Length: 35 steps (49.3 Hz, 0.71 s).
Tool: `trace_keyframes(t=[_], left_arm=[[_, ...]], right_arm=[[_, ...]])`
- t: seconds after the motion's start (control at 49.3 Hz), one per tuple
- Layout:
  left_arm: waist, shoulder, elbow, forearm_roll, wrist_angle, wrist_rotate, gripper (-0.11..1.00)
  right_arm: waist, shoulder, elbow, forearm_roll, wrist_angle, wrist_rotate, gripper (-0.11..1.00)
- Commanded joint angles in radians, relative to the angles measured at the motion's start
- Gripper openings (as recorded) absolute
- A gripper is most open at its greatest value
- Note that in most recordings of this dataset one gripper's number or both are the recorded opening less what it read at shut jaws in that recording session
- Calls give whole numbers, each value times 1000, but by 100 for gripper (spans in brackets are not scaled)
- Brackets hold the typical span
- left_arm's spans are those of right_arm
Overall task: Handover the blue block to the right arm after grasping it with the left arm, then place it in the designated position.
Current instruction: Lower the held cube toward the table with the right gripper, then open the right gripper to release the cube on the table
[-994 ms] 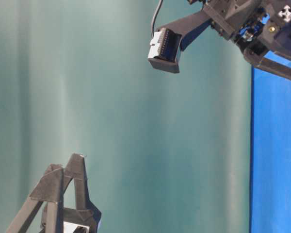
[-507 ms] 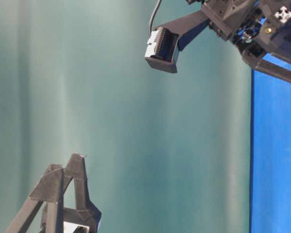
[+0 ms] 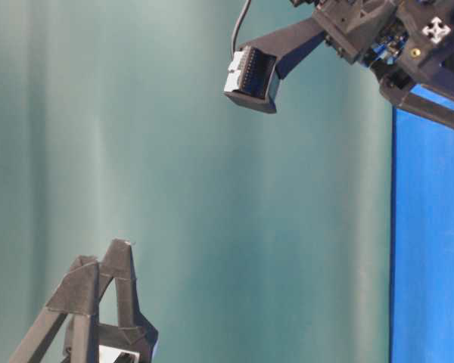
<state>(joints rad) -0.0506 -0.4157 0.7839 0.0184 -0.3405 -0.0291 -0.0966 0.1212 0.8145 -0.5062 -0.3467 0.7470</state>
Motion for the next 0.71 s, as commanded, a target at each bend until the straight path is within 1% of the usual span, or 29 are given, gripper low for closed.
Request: trace_keyframes(t=[0.0, 0.162, 0.284, 0.507, 0.689], left_arm=[[-2, -12, -9, 2, -6, 2, 93], [0, -12, -9, 2, -6, 2, 93], [0, -14, -9, 2, -5, 2, 93], [0, -12, -11, 2, -6, 2, 93], [0, -11, -11, 2, -6, 2, 93]], right_arm=[[3, -14, -21, 5, -5, 0, 83], [5, -52, -21, 5, 8, 0, 83], [14, -106, -25, 5, 57, 2, 83], [52, -247, -58, 3, 259, 5, 83], [63, -342, -84, 2, 407, 2, 83]])
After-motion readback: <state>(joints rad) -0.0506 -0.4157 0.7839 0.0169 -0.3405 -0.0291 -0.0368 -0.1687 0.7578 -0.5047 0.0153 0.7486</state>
